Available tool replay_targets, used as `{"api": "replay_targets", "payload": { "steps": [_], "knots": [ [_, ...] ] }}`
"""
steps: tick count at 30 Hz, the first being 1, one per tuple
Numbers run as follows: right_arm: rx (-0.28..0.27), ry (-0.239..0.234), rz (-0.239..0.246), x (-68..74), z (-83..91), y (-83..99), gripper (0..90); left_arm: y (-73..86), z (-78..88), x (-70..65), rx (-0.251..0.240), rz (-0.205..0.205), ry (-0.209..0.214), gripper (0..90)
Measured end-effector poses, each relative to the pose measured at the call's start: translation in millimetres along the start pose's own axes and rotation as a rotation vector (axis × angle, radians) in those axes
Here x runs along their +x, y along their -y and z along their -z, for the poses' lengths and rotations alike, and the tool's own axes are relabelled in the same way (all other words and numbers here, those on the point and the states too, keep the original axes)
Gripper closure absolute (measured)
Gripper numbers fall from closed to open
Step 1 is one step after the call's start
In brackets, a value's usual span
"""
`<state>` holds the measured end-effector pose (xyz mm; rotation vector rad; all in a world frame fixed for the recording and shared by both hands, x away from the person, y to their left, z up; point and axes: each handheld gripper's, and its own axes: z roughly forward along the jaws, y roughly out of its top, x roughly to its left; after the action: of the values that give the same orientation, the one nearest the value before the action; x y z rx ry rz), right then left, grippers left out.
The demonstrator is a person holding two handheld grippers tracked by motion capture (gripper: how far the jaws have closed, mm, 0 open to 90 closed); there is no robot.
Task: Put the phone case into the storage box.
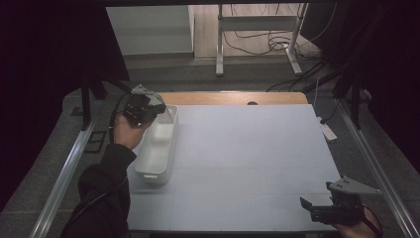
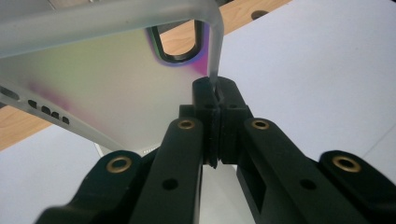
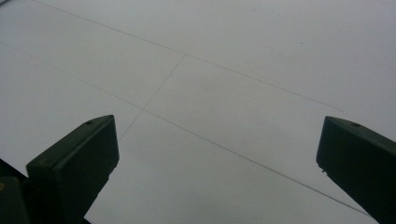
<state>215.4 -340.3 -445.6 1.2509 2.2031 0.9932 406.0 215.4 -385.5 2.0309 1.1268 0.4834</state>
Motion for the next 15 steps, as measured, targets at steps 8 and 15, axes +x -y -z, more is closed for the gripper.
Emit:
{"api": "replay_targets", "payload": {
  "steps": [8,15],
  "knots": [
    [-0.001,-0.003,-0.001,-0.2,-0.3,0.1,0.0,2.0,-14.2,5.1,0.012,0.025,-0.029,88.6],
    [0.005,-0.004,0.003,0.1,-0.5,0.0,0.0,2.6,-23.3,9.9,0.024,0.040,-0.038,88.6]
  ]
}}
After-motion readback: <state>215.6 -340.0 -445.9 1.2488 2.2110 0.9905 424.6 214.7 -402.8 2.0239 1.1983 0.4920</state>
